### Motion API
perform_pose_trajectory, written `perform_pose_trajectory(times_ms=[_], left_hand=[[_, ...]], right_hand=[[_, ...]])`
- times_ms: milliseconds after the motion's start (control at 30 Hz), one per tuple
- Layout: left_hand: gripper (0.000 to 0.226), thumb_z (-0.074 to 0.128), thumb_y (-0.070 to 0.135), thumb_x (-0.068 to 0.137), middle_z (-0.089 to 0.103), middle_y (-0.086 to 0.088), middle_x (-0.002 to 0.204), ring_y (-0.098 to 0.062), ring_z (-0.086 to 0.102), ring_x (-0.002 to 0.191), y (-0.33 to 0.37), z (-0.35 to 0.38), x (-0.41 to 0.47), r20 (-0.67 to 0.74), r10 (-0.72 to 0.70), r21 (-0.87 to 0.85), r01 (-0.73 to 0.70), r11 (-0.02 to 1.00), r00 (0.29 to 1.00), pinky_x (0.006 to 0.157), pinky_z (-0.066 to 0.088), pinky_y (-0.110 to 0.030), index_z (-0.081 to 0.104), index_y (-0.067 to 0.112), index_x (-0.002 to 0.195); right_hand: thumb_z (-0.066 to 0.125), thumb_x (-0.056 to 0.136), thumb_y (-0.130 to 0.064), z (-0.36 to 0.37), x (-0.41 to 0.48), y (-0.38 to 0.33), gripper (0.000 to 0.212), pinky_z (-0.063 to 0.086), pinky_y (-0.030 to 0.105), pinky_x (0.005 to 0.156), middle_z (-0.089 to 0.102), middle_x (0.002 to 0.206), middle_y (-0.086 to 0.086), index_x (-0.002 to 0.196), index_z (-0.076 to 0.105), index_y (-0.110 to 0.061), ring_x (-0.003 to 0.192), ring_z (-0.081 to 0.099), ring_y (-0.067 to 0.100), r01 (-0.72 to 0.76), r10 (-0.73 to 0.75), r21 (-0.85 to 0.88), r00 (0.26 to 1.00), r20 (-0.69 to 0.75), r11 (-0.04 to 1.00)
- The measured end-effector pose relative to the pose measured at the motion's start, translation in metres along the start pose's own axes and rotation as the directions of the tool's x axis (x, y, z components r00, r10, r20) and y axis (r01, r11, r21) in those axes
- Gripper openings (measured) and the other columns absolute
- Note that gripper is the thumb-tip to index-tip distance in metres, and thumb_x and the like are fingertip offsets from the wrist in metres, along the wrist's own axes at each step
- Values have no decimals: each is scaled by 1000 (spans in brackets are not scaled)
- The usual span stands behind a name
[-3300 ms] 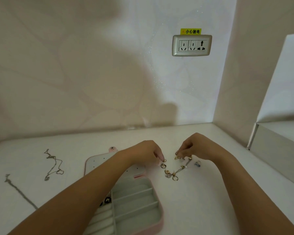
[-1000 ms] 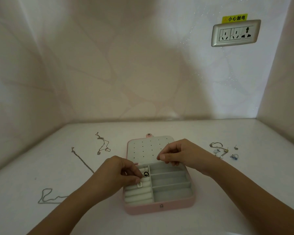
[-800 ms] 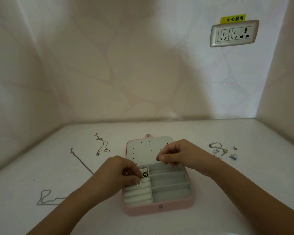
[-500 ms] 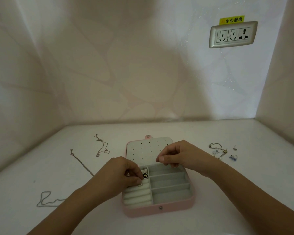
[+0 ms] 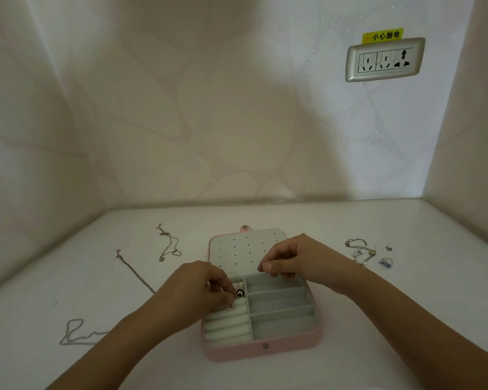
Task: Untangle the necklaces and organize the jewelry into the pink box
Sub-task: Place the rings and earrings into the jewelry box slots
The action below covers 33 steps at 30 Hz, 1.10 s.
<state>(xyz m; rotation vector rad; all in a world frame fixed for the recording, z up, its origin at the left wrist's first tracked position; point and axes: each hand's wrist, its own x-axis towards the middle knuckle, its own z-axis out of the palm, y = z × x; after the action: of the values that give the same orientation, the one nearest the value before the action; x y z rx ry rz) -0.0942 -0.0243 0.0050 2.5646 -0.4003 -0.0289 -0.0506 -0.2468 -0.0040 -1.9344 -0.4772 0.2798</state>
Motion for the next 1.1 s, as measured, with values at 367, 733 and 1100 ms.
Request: perform_pose_trajectory(times_ms=[367,733,1100], left_hand=[[15,73,26,80,59,9,75,13,48,76,-5,1,-1,-32,-2,-9,2,1000,999,66,38,-12,67,36,71],[9,78,33,75,58,11,76,-1,54,83,-13,-1,-2,-35,50,4,-50,999,998,85,47,-28,71,39,72],[14,63,43,86,51,17,85,3,47,83,-10,-2,2,30,190,271,-191,943,981,76,41,-17,71,37,97]], right_hand=[[69,86,-17,0,-1,-2,8,45,16,64,67,74,-4,89,76,-15,68,53,7,-6,6,-9,1000,6,1000],[69,86,-18,1,-1,-3,7,46,15,64,67,74,-5,89,75,-16,66,54,5,-15,15,-23,1000,7,1000],[69,86,-17,0,-1,-2,8,46,16,64,67,74,-5,90,75,-14,66,55,4,-22,22,-20,1000,6,1000]])
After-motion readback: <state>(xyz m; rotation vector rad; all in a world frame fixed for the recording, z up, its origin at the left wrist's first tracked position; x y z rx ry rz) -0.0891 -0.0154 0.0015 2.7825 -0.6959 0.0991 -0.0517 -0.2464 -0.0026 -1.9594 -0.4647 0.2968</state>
